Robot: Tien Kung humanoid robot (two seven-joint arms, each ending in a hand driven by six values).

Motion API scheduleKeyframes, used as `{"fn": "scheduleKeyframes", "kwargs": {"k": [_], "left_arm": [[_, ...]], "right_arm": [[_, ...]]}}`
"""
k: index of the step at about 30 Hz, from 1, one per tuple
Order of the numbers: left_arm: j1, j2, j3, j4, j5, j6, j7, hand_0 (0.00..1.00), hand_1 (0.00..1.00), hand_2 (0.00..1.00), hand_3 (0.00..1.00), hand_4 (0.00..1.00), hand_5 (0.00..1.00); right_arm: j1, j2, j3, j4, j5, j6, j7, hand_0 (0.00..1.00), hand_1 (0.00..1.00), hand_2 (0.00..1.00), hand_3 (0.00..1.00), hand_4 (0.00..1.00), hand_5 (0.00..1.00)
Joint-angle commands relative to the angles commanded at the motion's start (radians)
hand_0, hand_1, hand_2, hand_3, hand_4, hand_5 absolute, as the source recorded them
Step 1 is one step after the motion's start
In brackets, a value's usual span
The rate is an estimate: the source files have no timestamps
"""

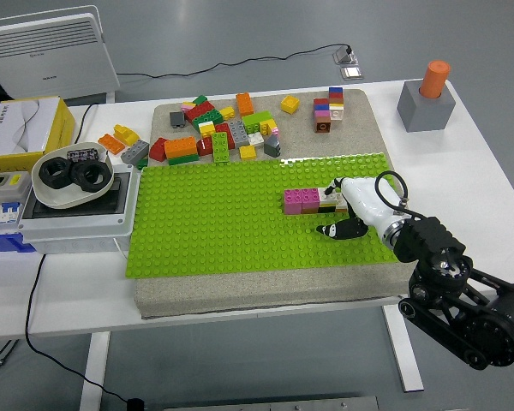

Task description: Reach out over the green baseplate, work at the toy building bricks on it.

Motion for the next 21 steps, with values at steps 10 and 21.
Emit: {"fn": "scheduleKeyframes", "kwargs": {"k": [10,21], "left_arm": [[0.0,0.0,-0.001,0.0,0.0,0.0,0.0,0.715,0.591,0.502,0.567,0.411,0.365],[0.0,0.002,0.003,0.0,-0.003,-0.001,0.001,0.715,0.592,0.502,0.568,0.412,0.365]], "right_arm": [[-0.004,-0.018,0.04,0.06,0.013,-0.052,0.036,0.062,0.047,0.174,0.657,0.888,0.422],[-0.127,-0.05,0.213,0.137,0.223,-0.239,0.221,0.069,0.053,0.193,0.666,0.7,0.203]]}}
